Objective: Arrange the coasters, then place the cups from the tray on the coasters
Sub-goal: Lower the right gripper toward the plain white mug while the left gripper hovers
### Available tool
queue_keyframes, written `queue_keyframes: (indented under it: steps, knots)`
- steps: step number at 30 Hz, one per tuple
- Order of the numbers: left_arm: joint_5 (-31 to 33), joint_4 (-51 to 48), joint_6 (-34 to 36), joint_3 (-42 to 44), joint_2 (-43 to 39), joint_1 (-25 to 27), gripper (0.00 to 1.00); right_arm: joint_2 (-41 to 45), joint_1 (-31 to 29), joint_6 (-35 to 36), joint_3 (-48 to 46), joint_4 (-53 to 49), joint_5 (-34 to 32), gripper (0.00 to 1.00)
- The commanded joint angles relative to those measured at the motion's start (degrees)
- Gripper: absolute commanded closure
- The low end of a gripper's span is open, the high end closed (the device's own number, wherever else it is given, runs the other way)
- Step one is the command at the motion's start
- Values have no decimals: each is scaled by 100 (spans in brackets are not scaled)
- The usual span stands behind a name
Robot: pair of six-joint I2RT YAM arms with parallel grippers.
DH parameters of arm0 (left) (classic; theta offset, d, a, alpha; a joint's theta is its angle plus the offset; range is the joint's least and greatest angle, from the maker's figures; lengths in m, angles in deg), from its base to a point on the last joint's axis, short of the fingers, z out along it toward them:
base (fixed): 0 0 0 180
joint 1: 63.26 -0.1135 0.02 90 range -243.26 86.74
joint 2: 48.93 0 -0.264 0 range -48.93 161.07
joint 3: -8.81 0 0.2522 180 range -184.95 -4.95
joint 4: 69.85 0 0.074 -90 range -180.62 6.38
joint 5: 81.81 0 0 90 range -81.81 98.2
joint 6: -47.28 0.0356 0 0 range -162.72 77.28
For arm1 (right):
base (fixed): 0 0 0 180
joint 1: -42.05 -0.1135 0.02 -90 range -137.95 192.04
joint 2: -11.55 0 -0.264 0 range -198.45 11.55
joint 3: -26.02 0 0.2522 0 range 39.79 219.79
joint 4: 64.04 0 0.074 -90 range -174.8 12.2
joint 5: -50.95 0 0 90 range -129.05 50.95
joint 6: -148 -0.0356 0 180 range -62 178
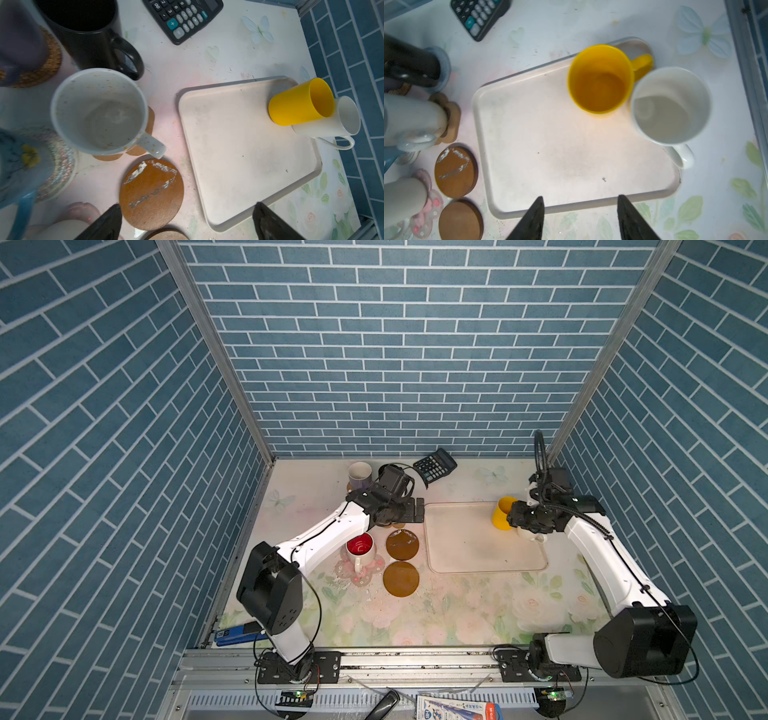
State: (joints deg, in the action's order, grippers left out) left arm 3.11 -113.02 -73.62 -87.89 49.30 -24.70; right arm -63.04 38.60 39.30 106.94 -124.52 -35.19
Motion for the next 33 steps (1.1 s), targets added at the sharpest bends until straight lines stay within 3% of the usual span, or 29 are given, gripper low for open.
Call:
queue_keyframes:
  steps: [1,8,13,21,33]
  knots:
    - [-108,49,-21,-293,247,248,1,507,459,-335,-626,444,-63,43]
    - [-147,-36,-6,-676,623,458,1,899,1186,-391,-1261,831,-254,42]
    - [-103,-88,51,-731,696,496,1,690,1584,-352,-1425,1083,89,41]
    - [25,-237,193,-728,671,495,1,96,1732,-69,-1469,1594,512,41]
    - [27,-242,181,-335,412,491,1,-510,1673,41,-1504,1915,1003,53]
